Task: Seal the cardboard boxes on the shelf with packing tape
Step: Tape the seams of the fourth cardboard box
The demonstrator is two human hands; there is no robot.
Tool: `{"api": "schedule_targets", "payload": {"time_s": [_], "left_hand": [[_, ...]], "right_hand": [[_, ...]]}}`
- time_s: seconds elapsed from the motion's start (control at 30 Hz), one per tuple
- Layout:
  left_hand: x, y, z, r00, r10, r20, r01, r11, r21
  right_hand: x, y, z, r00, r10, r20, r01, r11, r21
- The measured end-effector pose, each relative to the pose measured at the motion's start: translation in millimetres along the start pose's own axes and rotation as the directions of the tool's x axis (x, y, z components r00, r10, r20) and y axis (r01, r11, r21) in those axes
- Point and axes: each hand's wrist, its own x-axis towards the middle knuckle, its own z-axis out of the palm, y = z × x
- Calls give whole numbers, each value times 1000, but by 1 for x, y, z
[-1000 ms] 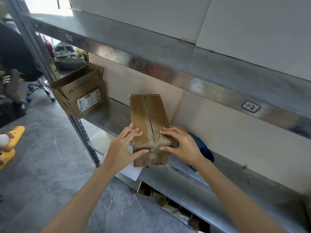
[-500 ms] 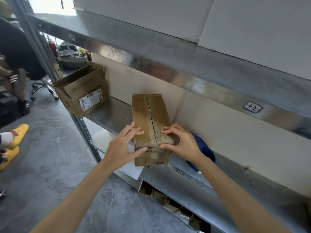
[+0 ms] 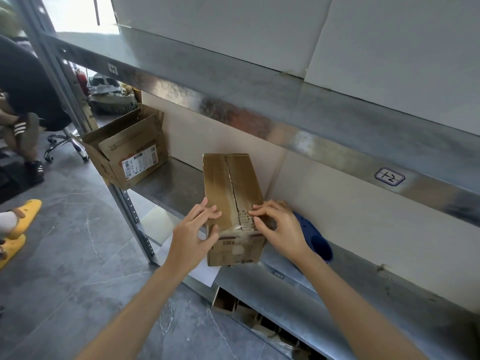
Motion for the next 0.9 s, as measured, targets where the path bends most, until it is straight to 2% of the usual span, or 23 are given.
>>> {"api": "schedule_targets", "payload": {"time_s": [0.13, 0.33, 0.9], "left_hand": [[-1, -3, -5, 998, 3, 62, 1, 998, -58], [0, -4, -11, 990, 13, 138, -1, 996, -86], [3, -8, -16, 981, -33, 190, 59, 989, -135]], "right_hand": [[2, 2, -1, 1000, 4, 23, -4, 999, 40], [-4, 1, -16, 990, 19, 139, -35, 993, 115], [-3, -7, -27, 978, 61, 200, -91, 986, 143]]}}
